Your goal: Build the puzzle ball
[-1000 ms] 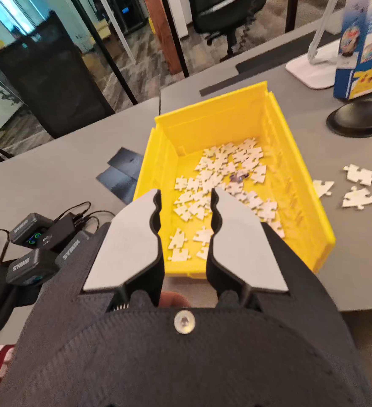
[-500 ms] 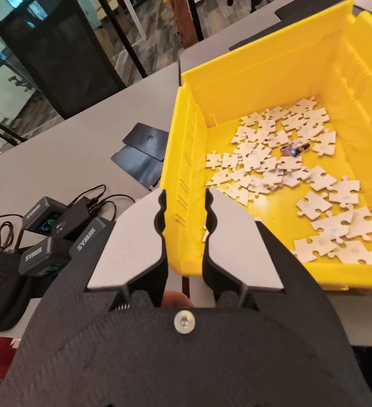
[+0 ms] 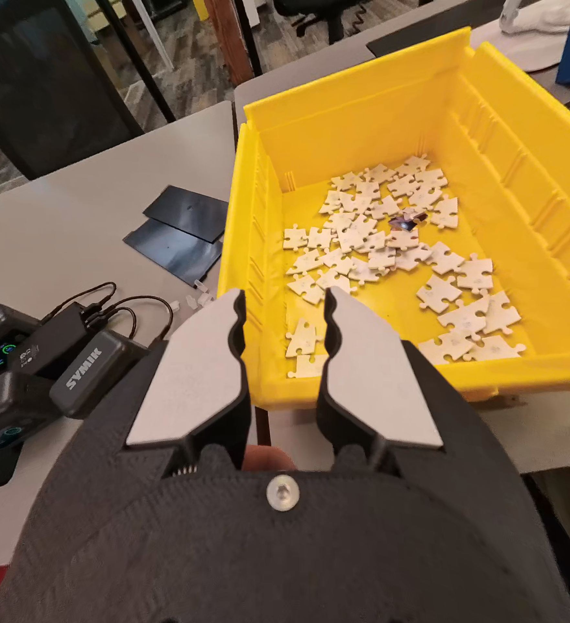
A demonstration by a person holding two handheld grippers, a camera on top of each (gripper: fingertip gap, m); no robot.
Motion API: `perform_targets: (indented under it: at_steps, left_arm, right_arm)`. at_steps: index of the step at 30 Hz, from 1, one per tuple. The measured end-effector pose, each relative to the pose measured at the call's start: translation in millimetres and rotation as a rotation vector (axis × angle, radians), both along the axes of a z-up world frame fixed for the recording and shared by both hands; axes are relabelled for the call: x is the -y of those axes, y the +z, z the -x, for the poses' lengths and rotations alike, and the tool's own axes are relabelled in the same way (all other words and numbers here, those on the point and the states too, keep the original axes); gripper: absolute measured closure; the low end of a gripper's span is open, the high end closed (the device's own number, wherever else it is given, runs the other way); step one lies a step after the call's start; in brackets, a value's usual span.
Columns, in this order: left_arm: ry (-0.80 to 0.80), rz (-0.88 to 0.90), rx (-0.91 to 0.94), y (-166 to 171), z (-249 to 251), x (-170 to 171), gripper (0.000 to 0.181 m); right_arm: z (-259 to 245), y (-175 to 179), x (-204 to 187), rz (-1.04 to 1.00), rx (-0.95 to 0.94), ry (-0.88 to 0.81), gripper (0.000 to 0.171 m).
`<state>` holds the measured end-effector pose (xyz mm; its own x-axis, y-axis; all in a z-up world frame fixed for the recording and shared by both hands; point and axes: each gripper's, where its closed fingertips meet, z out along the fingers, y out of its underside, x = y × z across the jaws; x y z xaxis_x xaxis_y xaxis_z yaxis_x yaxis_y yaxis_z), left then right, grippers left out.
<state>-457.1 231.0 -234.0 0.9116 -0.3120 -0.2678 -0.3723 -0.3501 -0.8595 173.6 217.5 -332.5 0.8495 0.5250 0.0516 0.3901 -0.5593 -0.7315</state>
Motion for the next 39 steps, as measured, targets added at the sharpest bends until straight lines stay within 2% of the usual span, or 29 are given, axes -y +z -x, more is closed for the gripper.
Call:
perform_targets:
  at_steps: [5,9,14,19,24,32,35,37,39]
  left_arm:
    - [-0.103,-0.018,0.069,4.1,-17.7,5.6,0.132]
    - [-0.127,0.058,-0.015,-16.9,-20.2,8.6,0.133]
    - [-0.224,0.114,-0.045,-21.1,-44.9,7.7,0.133]
    - [-0.347,0.255,-0.128,-31.8,-68.4,-1.4,0.119]
    - [-0.391,0.347,-0.212,-49.3,-77.9,-9.6,0.109]
    - [-0.478,0.400,-0.304,-49.7,-92.5,-29.0,0.107]
    - [-0.452,0.388,-0.294,-47.2,-88.6,-45.2,0.112]
    - [-0.436,0.388,-0.268,-46.5,-84.2,-51.7,0.134]
    - [-0.435,0.373,-0.220,-44.9,-85.9,-56.1,0.142]
  right_arm:
    - [-0.7,-0.7,-0.9,0.022,-0.029,-0.006,0.131]
    - [-0.8,-0.8,-0.7,0.022,-0.032,-0.008,0.131]
    - [-0.8,-0.9,-1.3,0.026,-0.036,-0.009,0.131]
    - [-0.8,-0.9,-1.4,0.028,-0.040,-0.008,0.131]
    - [-0.9,-0.9,-1.3,0.029,-0.041,-0.007,0.132]
    - [-0.7,-0.9,-1.6,0.032,-0.046,-0.006,0.132]
    - [-0.6,-0.8,-1.6,0.032,-0.047,-0.005,0.132]
    - [-0.6,-0.7,-1.5,0.034,-0.051,-0.004,0.132]
    - [-0.4,-0.7,-1.4,0.035,-0.052,-0.003,0.132]
